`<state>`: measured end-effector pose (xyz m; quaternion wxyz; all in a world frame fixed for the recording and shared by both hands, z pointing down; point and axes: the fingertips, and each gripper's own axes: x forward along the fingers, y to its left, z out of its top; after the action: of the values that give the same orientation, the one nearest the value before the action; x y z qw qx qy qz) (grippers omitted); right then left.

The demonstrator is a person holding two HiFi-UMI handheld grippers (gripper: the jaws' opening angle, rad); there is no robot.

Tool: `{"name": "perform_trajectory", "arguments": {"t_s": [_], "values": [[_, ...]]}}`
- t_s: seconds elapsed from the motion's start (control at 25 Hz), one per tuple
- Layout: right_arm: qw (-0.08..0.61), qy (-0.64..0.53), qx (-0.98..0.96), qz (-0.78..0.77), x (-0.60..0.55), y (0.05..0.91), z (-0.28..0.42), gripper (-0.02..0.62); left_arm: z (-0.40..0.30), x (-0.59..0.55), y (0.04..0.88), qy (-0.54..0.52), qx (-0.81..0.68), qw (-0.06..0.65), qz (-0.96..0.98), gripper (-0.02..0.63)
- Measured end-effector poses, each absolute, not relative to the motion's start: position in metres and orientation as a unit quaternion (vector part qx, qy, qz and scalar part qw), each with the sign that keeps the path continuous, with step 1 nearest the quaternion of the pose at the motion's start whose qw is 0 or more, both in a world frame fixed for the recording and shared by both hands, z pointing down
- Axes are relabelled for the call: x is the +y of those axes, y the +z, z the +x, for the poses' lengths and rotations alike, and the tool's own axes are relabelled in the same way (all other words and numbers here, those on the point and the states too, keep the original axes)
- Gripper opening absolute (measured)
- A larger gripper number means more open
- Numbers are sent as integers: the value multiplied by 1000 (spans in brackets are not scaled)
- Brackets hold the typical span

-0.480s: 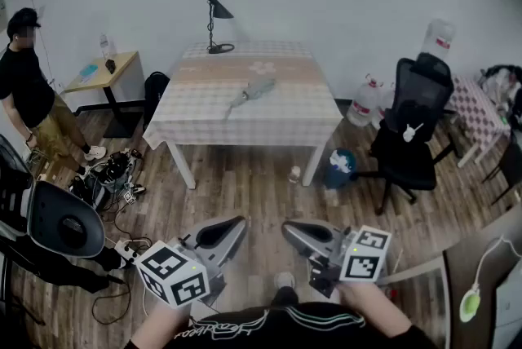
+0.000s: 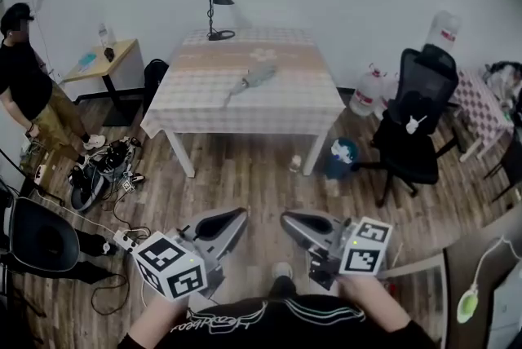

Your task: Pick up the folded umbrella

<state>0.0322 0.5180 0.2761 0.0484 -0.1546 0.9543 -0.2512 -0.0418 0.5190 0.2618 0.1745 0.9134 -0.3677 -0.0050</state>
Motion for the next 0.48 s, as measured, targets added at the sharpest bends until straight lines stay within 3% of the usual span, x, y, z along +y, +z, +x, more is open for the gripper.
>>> {"name": "perform_trajectory", "arguments": {"t_s": [0.48], "values": [[38,-266,951,-152,422,297,66,11,-8,420,288,22,-385,188,903,-3]]}}
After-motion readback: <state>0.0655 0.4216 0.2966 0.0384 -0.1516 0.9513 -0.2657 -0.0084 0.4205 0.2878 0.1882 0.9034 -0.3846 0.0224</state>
